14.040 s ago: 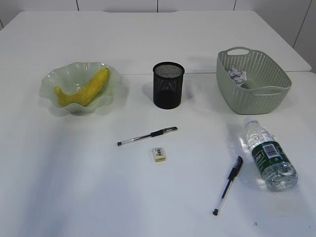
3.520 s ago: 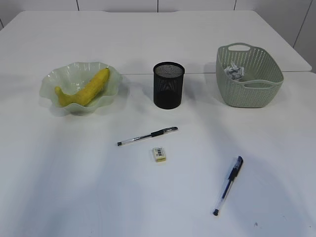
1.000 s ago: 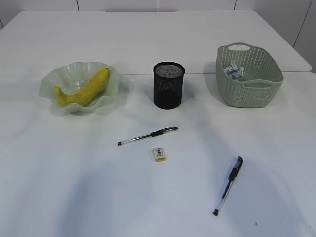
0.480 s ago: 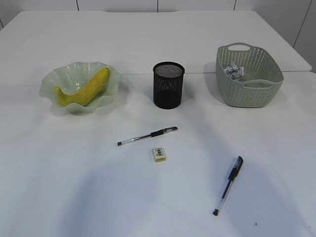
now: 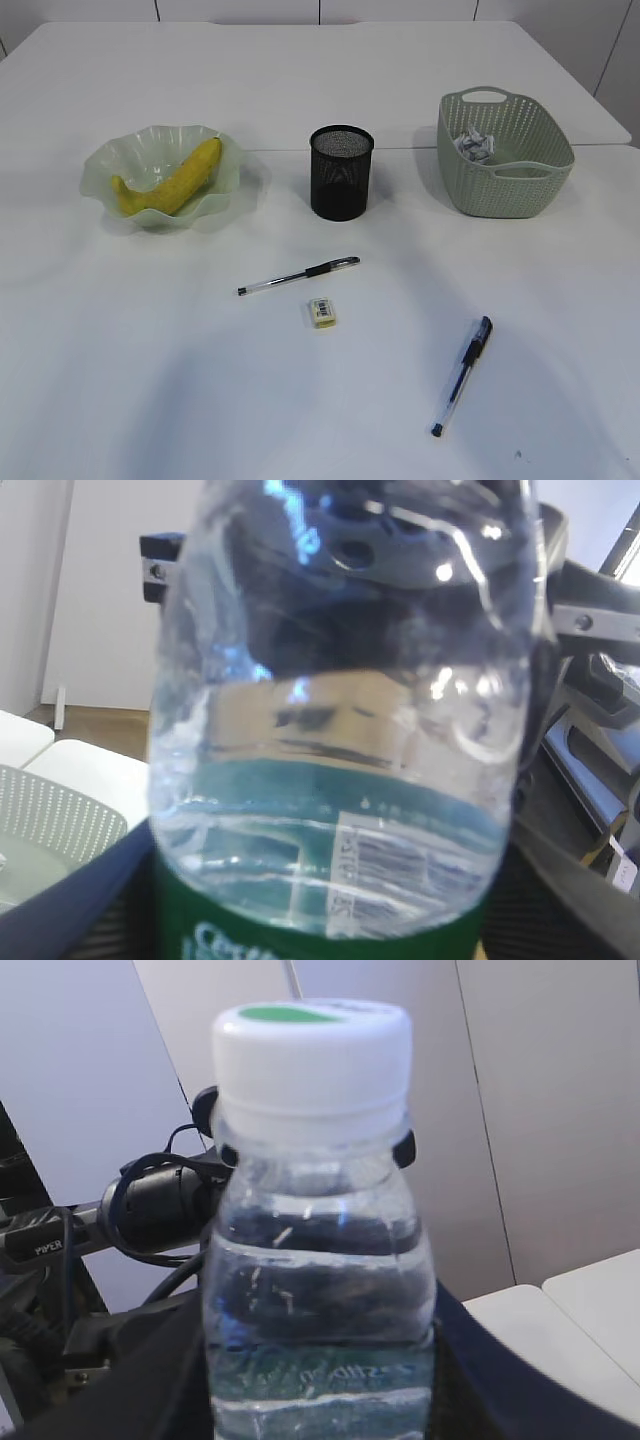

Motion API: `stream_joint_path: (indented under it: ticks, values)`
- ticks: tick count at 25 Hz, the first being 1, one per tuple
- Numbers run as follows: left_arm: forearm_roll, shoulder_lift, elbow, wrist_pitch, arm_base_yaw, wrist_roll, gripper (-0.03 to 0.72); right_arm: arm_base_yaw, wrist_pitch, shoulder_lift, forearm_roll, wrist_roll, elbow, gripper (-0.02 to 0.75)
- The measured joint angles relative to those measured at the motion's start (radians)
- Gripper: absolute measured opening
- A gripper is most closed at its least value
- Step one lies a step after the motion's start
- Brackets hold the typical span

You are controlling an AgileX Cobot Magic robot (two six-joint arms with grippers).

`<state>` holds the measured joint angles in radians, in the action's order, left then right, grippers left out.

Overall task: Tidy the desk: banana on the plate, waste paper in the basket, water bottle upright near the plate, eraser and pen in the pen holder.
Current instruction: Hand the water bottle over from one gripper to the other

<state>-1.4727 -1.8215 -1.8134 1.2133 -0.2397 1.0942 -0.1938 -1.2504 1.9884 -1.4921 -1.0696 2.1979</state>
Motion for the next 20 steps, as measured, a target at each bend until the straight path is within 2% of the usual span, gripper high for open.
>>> stream_joint_path:
  ticks: [15,17,20]
  values:
    - [-0.011,0.0,0.0,-0.012,0.0,0.009,0.59,0.0,0.0,0.0,0.008,0.012,0.0,0.347]
    - [-0.012,0.0,0.0,-0.021,0.0,0.01,0.575,0.0,0.0,0.0,0.009,0.012,0.0,0.347]
    - [-0.014,0.0,0.0,-0.027,0.0,0.01,0.51,0.0,-0.002,0.0,0.012,0.012,0.0,0.347]
